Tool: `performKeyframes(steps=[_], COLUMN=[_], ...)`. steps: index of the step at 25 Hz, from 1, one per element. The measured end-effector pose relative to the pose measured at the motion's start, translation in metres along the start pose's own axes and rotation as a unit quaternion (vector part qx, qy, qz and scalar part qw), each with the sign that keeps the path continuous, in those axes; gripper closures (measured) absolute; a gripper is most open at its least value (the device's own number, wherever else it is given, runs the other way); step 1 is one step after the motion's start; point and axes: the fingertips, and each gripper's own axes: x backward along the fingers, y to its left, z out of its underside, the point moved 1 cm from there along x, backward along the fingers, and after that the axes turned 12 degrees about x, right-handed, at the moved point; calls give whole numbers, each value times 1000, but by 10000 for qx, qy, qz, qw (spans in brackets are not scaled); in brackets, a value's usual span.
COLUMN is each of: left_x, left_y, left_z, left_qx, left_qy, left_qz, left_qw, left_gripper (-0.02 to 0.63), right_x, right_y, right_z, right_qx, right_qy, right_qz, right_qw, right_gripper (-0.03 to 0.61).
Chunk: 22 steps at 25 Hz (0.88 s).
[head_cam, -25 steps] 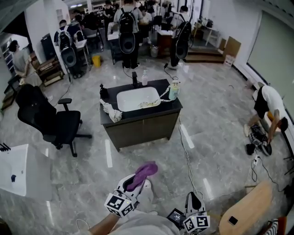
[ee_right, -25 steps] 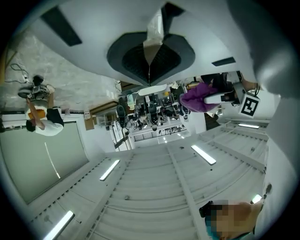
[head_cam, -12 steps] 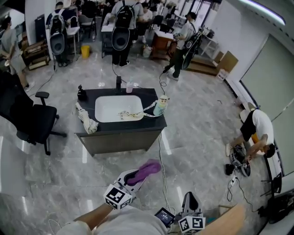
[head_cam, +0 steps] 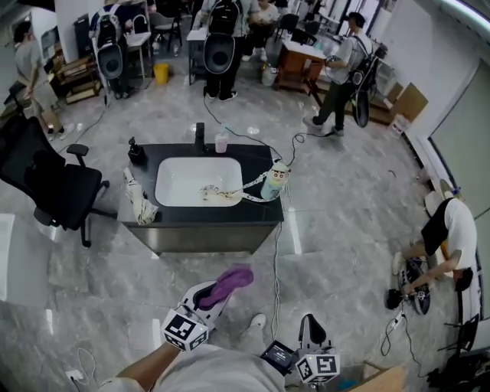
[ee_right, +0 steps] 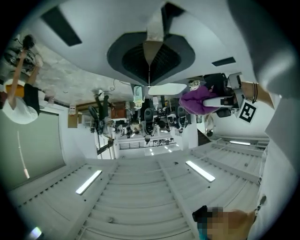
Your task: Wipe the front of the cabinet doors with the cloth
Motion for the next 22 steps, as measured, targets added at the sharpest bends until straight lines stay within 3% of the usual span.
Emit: performKeyframes(steps=[5,10,13,17,22], left_x=[-34,-71,-95,-137,-192], left_y=[-20,-23,-11,12,68], left_z=[10,26,41,62,132], left_qx=[396,339,297,193,460], left_qy=[-372,-467,-283,33,468], left_qz=[-977,-1626,-1674,-1398,-1228], left_qw=[9937,9850,9850,9900,9903], left_gripper=[511,511,511,511,511], right_x=[-52,-122,-153,-178,-218], right_y=[-68,-122,-137,-144,-130], right_z=[-2,14,27,46,123], right_qx=[311,451,221,56,-186], right_qy=[-75,-105,-71,-134,274], right_qz=[-979,-1757,-1959,-1835,-1689], right_qw=[9947,9833,9803,9829,9851], right_gripper=[551,551,551,551,551])
